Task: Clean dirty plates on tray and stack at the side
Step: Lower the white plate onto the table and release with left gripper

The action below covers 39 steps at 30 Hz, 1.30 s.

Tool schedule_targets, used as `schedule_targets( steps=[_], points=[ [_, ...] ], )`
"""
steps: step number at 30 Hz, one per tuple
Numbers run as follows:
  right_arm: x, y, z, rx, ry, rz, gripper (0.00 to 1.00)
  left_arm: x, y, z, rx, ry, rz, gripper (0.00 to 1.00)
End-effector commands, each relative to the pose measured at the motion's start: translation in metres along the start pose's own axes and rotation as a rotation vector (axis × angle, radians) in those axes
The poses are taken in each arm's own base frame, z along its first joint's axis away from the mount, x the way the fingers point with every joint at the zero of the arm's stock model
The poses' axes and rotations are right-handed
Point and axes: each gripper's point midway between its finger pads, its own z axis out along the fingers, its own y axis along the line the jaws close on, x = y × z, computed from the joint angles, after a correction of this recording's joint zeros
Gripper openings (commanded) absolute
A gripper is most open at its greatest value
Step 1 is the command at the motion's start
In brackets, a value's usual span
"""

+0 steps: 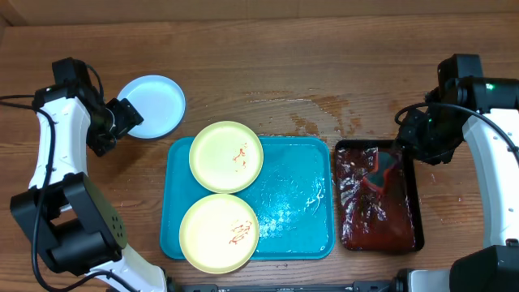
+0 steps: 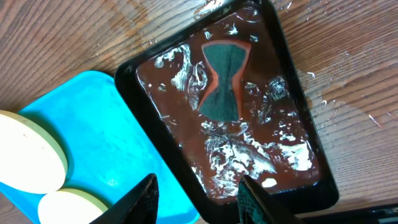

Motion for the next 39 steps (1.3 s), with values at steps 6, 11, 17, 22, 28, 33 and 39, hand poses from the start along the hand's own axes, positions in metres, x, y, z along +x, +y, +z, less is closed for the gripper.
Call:
schedule_targets(
  steps=[6,11,17,22,28,33,39],
  points=[
    [-0.002,-0.008,-0.001,0.045,-0.025,-0.002,0.48,0.001,0.002,0.035,-0.012,0.066,-0.021,0.87],
    [0.003,-0.013,0.012,0.057,0.004,0.002,0.49,0.0,0.002,0.048,-0.011,0.08,-0.023,0.89],
    [0.015,-0.02,0.034,0.068,0.059,0.008,0.49,-0.012,-0.001,0.059,0.002,0.046,-0.038,0.92],
    [0.025,-0.025,0.044,0.078,0.103,0.011,0.48,-0.023,-0.006,0.068,0.026,0.008,-0.068,0.63],
    [0.03,-0.026,0.047,0.074,0.125,-0.005,0.45,-0.018,-0.01,0.088,0.047,0.053,-0.092,0.81],
    [0.031,-0.026,0.047,0.075,0.127,-0.007,0.45,-0.013,-0.005,0.105,0.029,0.089,-0.099,0.68],
    [0.031,-0.026,0.047,0.076,0.129,-0.007,0.44,-0.007,0.006,0.115,-0.019,0.112,-0.104,0.04]
  ],
)
